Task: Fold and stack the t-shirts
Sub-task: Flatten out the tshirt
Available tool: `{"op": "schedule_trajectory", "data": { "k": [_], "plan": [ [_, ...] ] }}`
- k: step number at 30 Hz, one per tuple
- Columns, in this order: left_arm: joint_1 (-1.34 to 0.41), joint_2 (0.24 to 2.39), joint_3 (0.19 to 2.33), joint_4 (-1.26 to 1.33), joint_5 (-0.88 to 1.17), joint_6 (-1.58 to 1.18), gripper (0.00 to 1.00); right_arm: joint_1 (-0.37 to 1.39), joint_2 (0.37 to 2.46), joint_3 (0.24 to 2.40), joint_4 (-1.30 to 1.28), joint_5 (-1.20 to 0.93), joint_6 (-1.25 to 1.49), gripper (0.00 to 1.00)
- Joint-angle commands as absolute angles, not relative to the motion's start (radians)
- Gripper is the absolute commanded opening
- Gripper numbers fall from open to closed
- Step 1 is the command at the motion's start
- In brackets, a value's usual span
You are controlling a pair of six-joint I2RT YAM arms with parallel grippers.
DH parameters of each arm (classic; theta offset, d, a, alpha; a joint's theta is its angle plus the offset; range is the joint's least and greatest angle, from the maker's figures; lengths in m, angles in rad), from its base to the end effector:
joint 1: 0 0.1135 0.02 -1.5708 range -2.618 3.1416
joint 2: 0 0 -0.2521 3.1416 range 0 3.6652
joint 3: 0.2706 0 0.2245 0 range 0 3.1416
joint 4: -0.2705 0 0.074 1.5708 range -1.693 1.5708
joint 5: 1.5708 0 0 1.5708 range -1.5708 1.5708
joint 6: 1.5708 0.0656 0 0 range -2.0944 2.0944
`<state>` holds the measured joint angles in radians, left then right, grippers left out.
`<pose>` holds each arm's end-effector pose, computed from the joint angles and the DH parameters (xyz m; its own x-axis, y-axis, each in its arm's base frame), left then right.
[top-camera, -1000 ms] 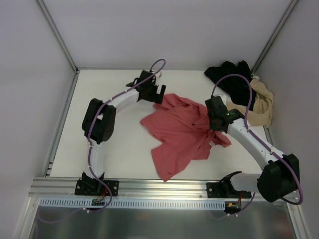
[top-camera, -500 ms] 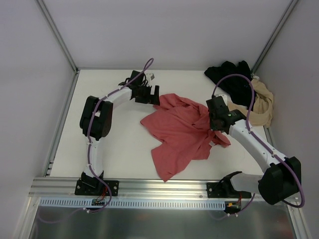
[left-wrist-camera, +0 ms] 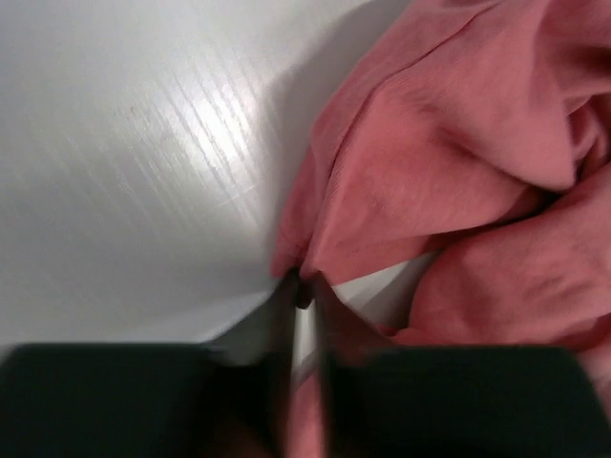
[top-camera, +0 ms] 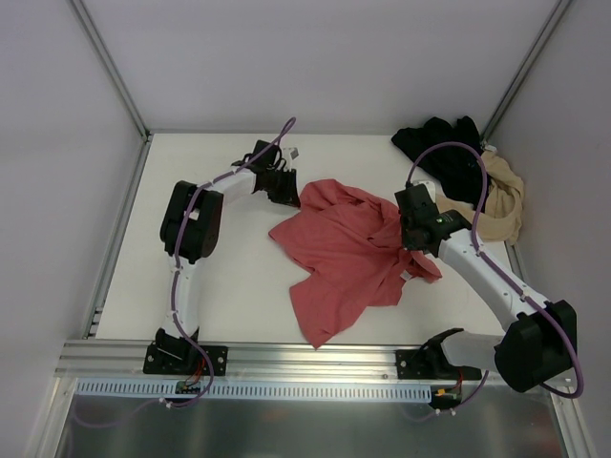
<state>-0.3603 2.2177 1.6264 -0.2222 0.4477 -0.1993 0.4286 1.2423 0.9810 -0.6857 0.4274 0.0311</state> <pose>0.4359 -0.1946 0.1472 -0.7845 0.1049 -0.6112 0.4497 0.7748 -0.4444 0.2307 0.0755 0.2457 -0.7428 -0.3083 -0.5944 -0.1349 0.9384 -0.3181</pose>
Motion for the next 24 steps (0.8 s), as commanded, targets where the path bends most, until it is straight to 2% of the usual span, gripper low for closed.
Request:
{"op": "schedule_trajectory", "data": {
  "k": [1,10,14,24],
  "plan": [
    [-0.364,2.24,1.646,-0.223,0.482,-0.216,0.0,0.422,1.213,0.991,-0.68,0.426,0.048,0.01],
    [-0.37,2.159,1.556,-0.099,0.382,-0.239,0.0,0.422,1.209,0.986,-0.683,0.425,0.046,0.01],
    [-0.37,1.993,1.442,-0.034,0.24,-0.216,0.0,0.422,1.204,0.989,-0.686,0.429,0.04,0.0],
    [-0.357,1.654,1.442,-0.075,-0.07,-0.068,0.0,0.417,1.192,1.043,-0.712,0.465,0.011,0.01]
  ]
}}
